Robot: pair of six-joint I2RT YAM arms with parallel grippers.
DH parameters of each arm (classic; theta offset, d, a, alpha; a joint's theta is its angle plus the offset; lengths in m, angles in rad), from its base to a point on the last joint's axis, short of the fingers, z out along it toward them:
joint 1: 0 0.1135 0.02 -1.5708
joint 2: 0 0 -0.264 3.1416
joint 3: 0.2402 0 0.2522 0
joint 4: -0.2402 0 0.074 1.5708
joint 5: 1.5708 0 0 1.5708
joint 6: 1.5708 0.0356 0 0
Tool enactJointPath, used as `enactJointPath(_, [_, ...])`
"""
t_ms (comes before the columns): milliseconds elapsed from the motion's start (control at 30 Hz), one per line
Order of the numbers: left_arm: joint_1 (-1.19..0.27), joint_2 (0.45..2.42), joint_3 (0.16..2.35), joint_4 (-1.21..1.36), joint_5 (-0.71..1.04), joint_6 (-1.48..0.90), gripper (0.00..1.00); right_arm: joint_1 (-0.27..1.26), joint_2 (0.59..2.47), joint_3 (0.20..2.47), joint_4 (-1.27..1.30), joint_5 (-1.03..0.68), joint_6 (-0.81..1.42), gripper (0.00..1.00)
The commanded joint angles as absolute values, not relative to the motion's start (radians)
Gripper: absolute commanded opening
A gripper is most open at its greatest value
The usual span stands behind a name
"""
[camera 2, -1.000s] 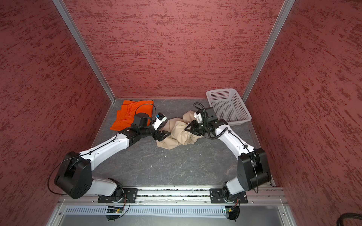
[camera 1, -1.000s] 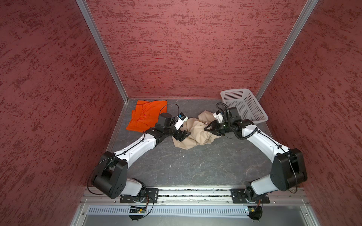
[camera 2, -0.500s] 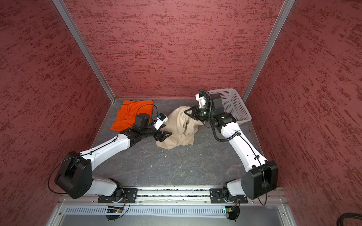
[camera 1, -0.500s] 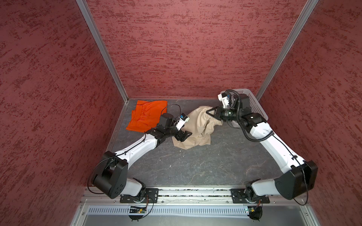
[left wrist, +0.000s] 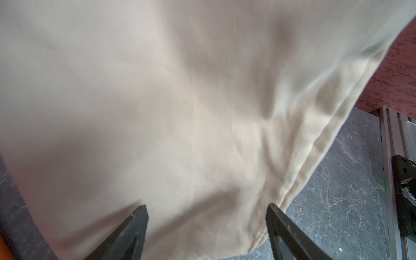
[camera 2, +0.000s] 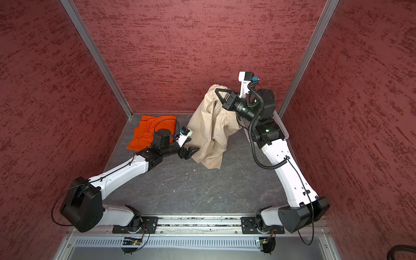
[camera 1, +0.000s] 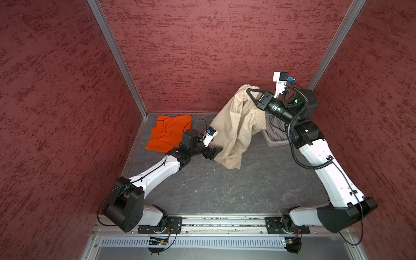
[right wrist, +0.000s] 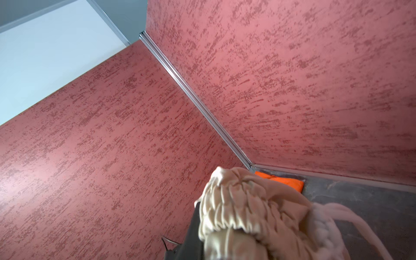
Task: Fold and stack the shorts
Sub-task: 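Raise the waistband with the right gripper while the left grips the hem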
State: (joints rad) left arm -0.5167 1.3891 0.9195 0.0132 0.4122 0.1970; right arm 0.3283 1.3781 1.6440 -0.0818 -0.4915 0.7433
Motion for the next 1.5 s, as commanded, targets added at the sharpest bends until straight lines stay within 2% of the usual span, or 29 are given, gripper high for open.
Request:
enactJointPath(0, [-0.526, 1.402, 0.894, 0.067, 0.392, 0.186, 0.83, 0.330, 1.369, 1.701, -0.008, -0.425, 0.739, 0.00])
enactJointPath(200, [-0.529, 1.408, 0.855, 0.132, 0.492, 0.212, 0.84, 0.330, 1.404, 1.802, -0.078, -0.432, 0.693, 0.00])
enactJointPath(433, [-0.545, 1.377, 0.774, 0.246, 0.510, 0.213, 0.84, 0.330, 1.439, 1.856, -0.115, -0.432, 0.673, 0.00])
enactJointPath(633, [-0.602, 1.427, 0.708, 0.395, 0.415, 0.262, 0.81, 0.330, 1.448, 1.876, -0.115, -0.436, 0.673, 0.00])
enactJointPath(933, [-0.686, 1.530, 0.681, 0.606, 0.174, 0.274, 0.81, 0.330, 1.477, 1.884, -0.106, -0.450, 0.684, 0.00])
enactJointPath(1167, [-0.699, 1.590, 0.680, 0.734, 0.108, 0.255, 0.72, 0.329, 1.482, 1.886, -0.098, -0.453, 0.692, 0.00])
enactJointPath(1300, [-0.708, 1.626, 0.698, 0.771, 0.117, 0.253, 0.62, 0.331, 1.481, 1.885, -0.095, -0.454, 0.693, 0.00])
enactJointPath(1333, [-0.710, 1.632, 0.699, 0.779, 0.130, 0.256, 0.55, 0.330, 1.481, 1.886, -0.099, -0.453, 0.691, 0.00])
enactJointPath(1400, [-0.710, 1.628, 0.699, 0.771, 0.153, 0.254, 0.33, 0.330, 1.479, 1.889, -0.119, -0.440, 0.680, 0.00])
enactJointPath(1467, [-0.707, 1.604, 0.693, 0.737, 0.165, 0.251, 0.16, 0.327, 1.480, 1.901, -0.174, -0.400, 0.648, 0.00])
